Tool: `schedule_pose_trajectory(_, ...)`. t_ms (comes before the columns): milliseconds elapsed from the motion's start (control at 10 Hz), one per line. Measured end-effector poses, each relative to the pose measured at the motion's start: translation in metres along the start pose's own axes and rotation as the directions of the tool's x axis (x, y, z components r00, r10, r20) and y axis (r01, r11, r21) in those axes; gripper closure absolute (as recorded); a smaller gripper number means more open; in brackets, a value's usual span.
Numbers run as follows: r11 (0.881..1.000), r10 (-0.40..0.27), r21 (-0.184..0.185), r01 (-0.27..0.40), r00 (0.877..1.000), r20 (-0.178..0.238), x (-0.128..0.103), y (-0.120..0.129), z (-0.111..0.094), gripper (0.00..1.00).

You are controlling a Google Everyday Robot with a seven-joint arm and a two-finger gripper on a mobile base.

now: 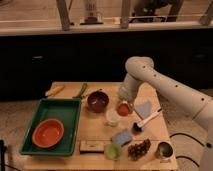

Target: Place apple in paper cup

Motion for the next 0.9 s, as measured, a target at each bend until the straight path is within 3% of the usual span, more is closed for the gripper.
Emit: schedule_pose_trajectory(900, 0.995, -0.099, -0.016, 0.100, 0.995, 0.033, -0.004, -0.032, 0.015, 1.00)
